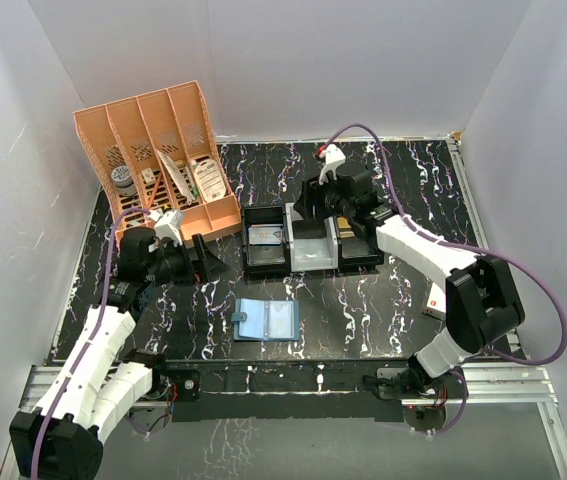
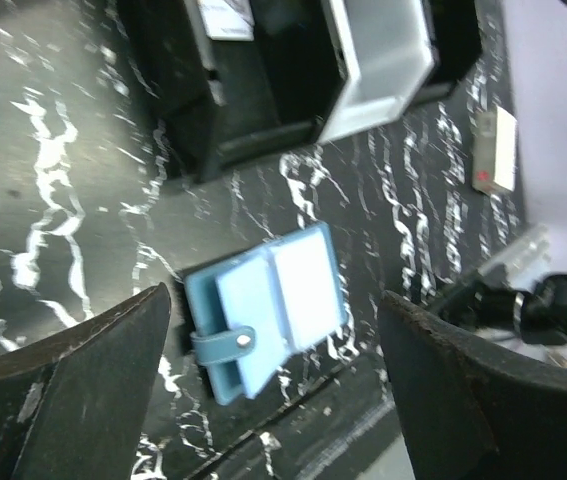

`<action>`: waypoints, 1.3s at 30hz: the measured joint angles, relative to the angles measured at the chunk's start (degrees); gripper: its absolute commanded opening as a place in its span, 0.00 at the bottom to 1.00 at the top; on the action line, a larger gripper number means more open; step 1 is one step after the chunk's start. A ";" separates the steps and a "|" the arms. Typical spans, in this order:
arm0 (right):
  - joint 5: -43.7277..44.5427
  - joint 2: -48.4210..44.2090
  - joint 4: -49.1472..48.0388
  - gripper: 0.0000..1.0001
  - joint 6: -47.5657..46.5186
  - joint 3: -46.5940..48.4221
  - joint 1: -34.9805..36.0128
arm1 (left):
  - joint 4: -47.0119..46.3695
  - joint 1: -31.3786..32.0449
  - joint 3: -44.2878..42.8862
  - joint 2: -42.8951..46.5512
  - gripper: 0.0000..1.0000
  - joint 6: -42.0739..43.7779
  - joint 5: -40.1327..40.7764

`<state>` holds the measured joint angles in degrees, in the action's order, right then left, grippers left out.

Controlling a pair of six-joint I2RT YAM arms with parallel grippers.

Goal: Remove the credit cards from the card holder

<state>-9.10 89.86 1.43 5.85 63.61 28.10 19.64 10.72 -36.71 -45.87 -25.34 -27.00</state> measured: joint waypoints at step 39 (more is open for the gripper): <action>-11.72 -7.26 -6.54 0.33 48.72 -28.92 13.64 | -8.52 23.26 14.27 -9.14 0.58 -21.53 8.61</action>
<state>-20.82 82.61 -5.10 54.57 34.70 41.74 11.11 33.98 -22.44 -55.00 -46.87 -18.39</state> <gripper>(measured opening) 0.333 0.524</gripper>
